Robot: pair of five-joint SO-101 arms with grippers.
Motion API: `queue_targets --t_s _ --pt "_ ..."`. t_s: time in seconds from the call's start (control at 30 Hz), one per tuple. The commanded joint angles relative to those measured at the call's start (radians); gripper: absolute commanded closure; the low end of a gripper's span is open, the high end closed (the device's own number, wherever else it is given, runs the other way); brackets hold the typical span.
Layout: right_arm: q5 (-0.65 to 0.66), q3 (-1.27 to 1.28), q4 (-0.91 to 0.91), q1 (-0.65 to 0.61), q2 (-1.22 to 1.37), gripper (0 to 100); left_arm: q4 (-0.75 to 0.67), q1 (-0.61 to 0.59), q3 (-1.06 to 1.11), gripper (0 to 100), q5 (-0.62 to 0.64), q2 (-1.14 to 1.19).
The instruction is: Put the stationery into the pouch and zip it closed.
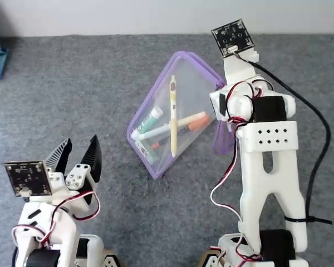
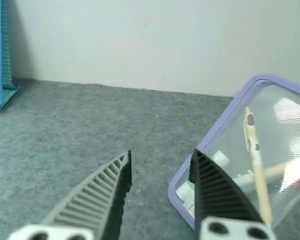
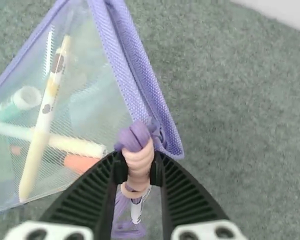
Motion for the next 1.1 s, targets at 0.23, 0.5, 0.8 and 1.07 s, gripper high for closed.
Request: queue_targets --t_s 0.23,0.5,0.8,1.07 --pt "-0.124 -0.051 0.015 -0.005 -0.053 99.1 0.109 -0.08 0.022 81 0.006 -0.089" --pt "-0.124 -0.051 0.09 -0.005 -0.053 99.1 0.152 -0.083 0.022 81 0.011 -0.101" --pt "-0.124 -0.051 0.091 -0.005 -0.053 99.1 0.155 -0.084 0.025 81 0.011 -0.101" --pt "-0.124 -0.051 0.101 -0.005 -0.053 99.1 0.157 -0.084 0.027 81 0.011 -0.101"
